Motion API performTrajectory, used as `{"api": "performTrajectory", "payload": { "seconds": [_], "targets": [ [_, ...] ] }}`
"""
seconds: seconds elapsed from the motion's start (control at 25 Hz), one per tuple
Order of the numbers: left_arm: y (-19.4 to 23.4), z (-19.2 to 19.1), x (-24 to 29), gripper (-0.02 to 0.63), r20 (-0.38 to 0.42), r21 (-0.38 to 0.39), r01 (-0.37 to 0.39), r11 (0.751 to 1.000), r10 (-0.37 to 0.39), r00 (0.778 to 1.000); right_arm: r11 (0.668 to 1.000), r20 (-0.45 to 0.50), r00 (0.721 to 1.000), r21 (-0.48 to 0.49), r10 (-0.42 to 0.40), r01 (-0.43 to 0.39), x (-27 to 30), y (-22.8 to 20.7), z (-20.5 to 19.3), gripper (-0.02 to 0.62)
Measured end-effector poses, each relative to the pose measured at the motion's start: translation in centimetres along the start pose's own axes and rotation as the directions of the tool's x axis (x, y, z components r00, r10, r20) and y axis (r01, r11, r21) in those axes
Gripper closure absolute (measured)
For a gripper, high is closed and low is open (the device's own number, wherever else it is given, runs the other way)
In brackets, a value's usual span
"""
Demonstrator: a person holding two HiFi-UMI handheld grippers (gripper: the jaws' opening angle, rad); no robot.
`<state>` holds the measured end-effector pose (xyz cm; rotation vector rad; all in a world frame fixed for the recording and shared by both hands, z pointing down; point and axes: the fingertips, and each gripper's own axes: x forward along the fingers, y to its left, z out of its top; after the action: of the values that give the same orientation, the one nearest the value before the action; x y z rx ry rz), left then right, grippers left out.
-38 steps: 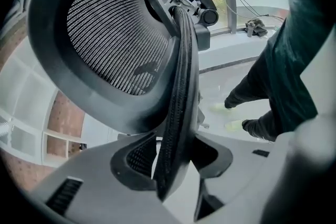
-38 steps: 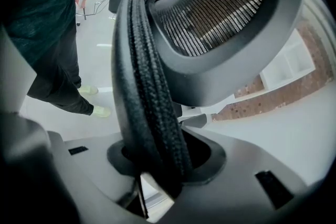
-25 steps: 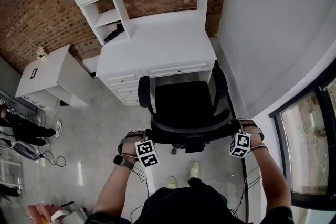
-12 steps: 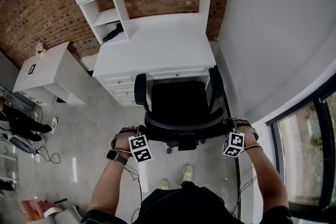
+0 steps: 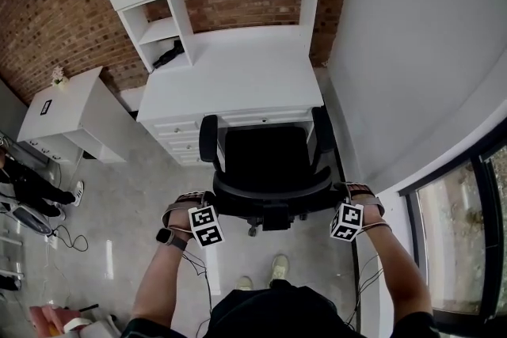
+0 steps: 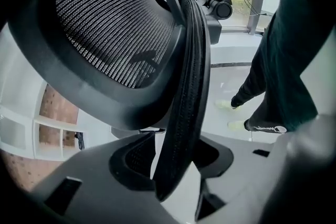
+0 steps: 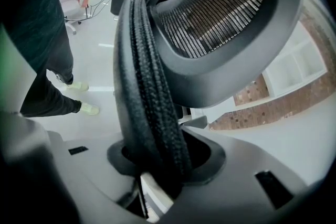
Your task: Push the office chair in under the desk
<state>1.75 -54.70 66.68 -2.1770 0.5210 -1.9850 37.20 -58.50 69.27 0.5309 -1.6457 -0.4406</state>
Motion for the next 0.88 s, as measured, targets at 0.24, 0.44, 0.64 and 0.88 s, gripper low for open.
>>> {"api": "performTrajectory", "payload": {
  "seconds": [0.24, 0.44, 0.64, 0.88],
  "targets": [
    [0.3, 0.4, 0.1, 0.413, 0.008, -0.007, -0.011, 1.0, 0.011, 1.0, 1.0, 0.014, 1.0, -0.002, 0.0, 0.0, 0.0, -0.2, -0.2, 0.454],
    [0.5, 0.3, 0.3, 0.381, 0.036, -0.052, -0.03, 0.998, 0.032, 0.999, 1.0, 0.055, 0.998, -0.004, 0.008, -0.008, 0.2, 0.1, 0.3, 0.454],
    [0.3, 0.6, -0.1, 0.351, 0.076, -0.099, -0.047, 0.994, 0.054, 0.996, 1.0, 0.08, 0.997, 0.01, 0.011, -0.012, 0.1, 0.6, 0.1, 0.446],
    [0.1, -0.1, -2.5, 0.347, 0.122, -0.202, -0.066, 0.977, 0.092, 0.988, 0.999, 0.077, 0.997, 0.05, -0.012, 0.009, -2.3, 0.3, -0.4, 0.403]
  ]
}}
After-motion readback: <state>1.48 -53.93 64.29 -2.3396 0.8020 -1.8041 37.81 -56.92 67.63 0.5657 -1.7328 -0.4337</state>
